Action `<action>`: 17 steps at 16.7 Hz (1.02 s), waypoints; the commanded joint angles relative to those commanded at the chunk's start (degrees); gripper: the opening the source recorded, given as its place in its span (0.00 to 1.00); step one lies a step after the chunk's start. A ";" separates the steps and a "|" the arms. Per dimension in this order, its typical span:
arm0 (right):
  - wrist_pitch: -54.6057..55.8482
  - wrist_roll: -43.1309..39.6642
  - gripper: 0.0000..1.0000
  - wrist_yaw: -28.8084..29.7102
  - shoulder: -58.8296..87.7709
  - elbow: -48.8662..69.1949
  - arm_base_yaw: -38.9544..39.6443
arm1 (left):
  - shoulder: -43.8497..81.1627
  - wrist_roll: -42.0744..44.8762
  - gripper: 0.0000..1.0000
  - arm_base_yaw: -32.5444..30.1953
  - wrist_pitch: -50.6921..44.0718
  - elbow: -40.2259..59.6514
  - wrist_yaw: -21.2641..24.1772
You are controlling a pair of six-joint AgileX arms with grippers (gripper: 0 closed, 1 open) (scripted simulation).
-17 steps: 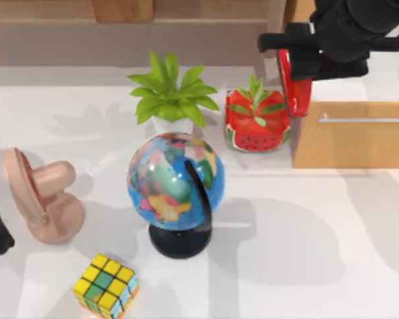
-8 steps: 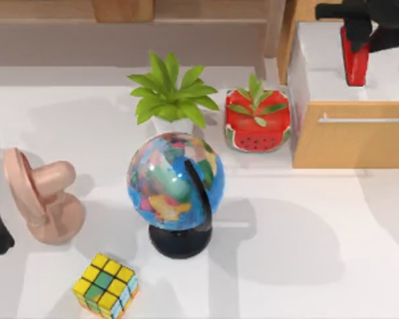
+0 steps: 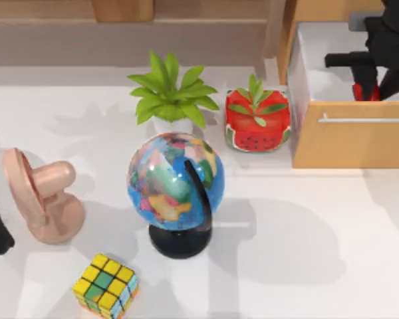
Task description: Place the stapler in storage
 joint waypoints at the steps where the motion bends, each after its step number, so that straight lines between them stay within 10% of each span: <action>1: -0.81 -0.23 0.00 -0.26 1.08 0.70 -0.04 | 0.00 0.00 1.00 0.00 0.00 0.00 0.00; 17: -0.25 -0.60 0.00 -0.96 2.89 -0.22 -0.05 | 0.00 0.00 1.00 0.00 0.00 0.00 0.00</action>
